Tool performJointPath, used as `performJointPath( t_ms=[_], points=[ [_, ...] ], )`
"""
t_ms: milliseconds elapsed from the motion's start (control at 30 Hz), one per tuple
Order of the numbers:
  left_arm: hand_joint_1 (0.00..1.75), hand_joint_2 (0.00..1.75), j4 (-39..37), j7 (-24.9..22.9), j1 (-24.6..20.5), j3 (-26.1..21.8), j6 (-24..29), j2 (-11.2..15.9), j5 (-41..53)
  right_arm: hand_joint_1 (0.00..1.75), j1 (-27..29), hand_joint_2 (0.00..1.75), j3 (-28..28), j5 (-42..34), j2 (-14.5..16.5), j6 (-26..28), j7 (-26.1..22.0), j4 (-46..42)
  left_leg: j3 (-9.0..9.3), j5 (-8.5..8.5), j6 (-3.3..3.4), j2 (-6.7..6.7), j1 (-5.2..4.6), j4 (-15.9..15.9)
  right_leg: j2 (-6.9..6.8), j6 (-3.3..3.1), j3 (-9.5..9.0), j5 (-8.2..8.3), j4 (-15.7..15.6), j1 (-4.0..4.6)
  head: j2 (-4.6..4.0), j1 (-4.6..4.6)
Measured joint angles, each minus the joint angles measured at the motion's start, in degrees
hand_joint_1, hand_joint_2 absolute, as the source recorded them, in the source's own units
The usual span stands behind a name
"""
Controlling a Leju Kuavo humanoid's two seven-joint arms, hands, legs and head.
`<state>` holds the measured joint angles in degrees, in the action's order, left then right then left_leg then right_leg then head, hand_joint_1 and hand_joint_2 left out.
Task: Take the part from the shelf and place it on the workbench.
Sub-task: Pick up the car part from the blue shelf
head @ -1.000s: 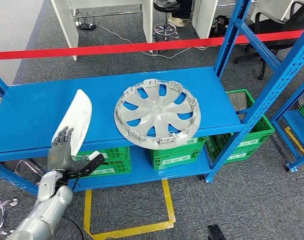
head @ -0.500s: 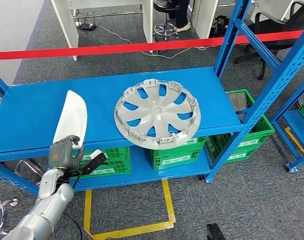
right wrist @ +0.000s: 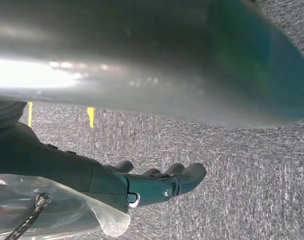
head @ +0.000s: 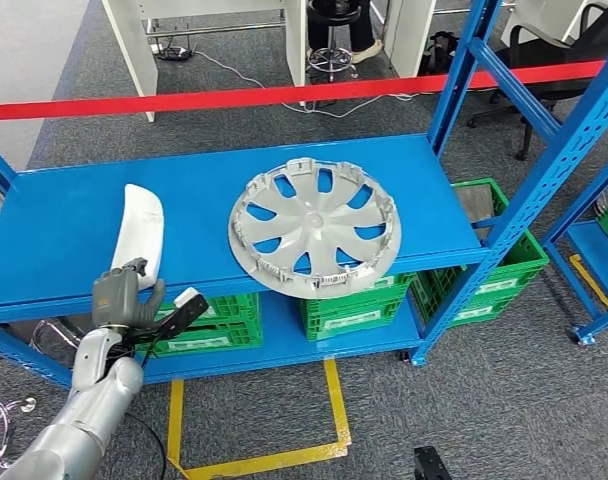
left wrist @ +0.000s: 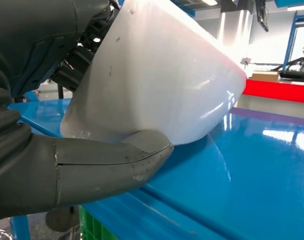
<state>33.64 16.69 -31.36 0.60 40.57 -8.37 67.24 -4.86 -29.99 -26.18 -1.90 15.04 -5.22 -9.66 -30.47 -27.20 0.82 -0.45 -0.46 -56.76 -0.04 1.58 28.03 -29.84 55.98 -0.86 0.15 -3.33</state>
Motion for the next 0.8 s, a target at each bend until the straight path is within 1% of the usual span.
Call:
performJointPath(
  t_ms=[33,100,200,267,367,433,633,800],
  points=[
    [1.75,1.75,1.14,0.97,0.52,-0.11,0.00,-0.07,0.17,0.00,0.01,0.00,0.01,-0.02,0.00,0.04,-0.07,0.00,0.00,0.00,0.00,0.00,0.00,0.00,0.00,0.00,0.01,0.00,0.00,0.00,0.00,0.01],
    [1.75,1.75,5.07,4.53,2.18,-0.83,0.00,-0.61,0.42,0.00,0.05,0.00,0.02,-0.05,0.00,0.19,-0.28,0.00,-0.03,0.00,0.00,0.00,0.00,0.00,-0.01,0.00,0.04,0.00,0.00,0.00,0.00,0.01],
    [1.75,1.75,13.99,11.76,5.22,-2.87,-0.05,-2.53,-0.56,0.00,0.08,0.00,0.03,-0.16,0.00,0.54,-0.61,0.00,-0.09,0.00,0.00,0.00,-0.01,-0.01,0.03,0.00,0.09,0.00,-0.01,-0.01,0.00,-0.01],
    [1.75,1.75,21.16,14.38,7.02,-3.61,-0.09,-3.78,-1.03,0.00,0.19,0.00,0.06,-0.31,0.02,0.69,-0.81,0.00,-0.13,-0.01,0.00,0.01,-0.02,-0.01,0.09,0.00,0.13,0.00,-0.01,-0.01,0.00,-0.01],
    [1.75,1.75,31.98,14.63,9.00,-3.69,-0.09,-4.46,0.39,0.00,0.48,0.00,0.09,-0.55,0.09,0.74,-1.07,0.01,-0.14,-0.01,0.01,0.01,-0.03,-0.01,0.06,0.00,0.16,0.00,-0.02,-0.02,0.00,0.01],
    [1.75,1.75,36.97,14.40,9.80,-3.68,-0.10,-4.57,1.10,0.00,0.57,0.00,0.10,-0.64,0.16,0.74,-1.13,0.01,-0.14,-0.01,0.01,0.00,-0.02,-0.01,0.01,0.00,0.17,0.00,-0.02,-0.02,0.00,0.01],
    [1.75,1.75,47.65,15.93,11.84,-3.64,-0.11,-4.83,4.08,0.00,0.77,0.00,0.17,-0.99,0.45,0.74,-1.32,0.00,-0.13,0.00,0.01,0.00,0.00,0.00,0.01,0.00,0.17,0.00,0.01,0.00,0.00,0.01],
    [1.75,1.75,54.01,15.06,12.32,-3.21,-0.12,-4.54,6.81,0.00,0.87,0.00,0.23,-1.30,0.68,0.74,-1.60,0.01,-0.14,0.00,0.01,0.00,0.00,0.00,0.01,0.00,0.17,0.00,0.01,0.00,0.00,-0.01]
  ],
)
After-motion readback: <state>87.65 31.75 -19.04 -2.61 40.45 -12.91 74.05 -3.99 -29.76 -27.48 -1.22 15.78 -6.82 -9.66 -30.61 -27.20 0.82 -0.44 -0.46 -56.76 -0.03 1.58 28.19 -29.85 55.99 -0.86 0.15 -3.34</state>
